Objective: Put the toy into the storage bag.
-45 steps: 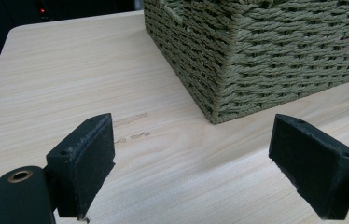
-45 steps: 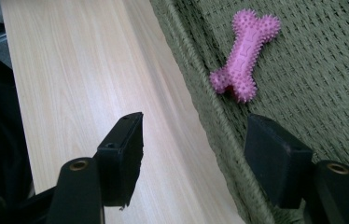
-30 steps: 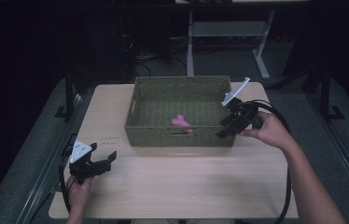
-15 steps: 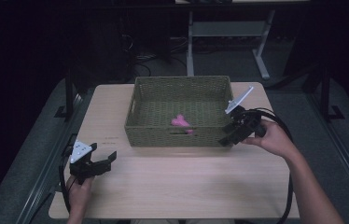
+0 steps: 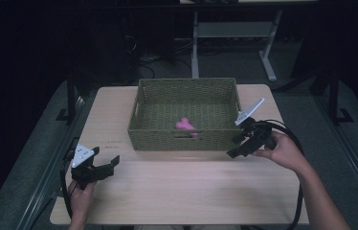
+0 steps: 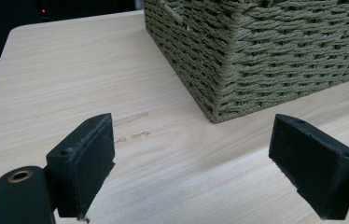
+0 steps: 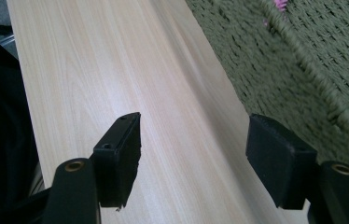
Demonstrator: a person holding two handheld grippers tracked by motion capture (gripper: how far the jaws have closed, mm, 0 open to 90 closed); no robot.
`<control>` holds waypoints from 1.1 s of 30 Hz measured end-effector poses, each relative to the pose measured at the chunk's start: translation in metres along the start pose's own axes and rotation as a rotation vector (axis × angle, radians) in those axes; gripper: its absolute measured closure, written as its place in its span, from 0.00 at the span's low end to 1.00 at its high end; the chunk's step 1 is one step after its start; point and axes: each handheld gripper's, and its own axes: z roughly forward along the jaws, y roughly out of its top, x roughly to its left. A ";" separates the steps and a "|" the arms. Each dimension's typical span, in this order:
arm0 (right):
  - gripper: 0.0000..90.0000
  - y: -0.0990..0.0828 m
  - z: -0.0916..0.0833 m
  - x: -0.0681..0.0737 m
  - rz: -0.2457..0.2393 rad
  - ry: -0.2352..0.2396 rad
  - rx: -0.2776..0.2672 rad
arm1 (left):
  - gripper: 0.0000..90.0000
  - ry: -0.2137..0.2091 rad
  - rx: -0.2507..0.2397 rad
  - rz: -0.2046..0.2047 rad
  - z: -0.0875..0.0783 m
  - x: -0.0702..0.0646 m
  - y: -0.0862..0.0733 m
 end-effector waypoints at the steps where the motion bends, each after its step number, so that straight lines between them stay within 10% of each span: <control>1: 0.39 -0.002 0.000 0.001 0.004 -0.001 0.000 | 0.15 0.000 0.000 0.001 0.000 0.000 0.000; 33: 0.37 -0.056 0.020 0.012 0.057 0.002 -0.038 | 0.15 0.003 0.005 0.002 0.000 0.000 -0.001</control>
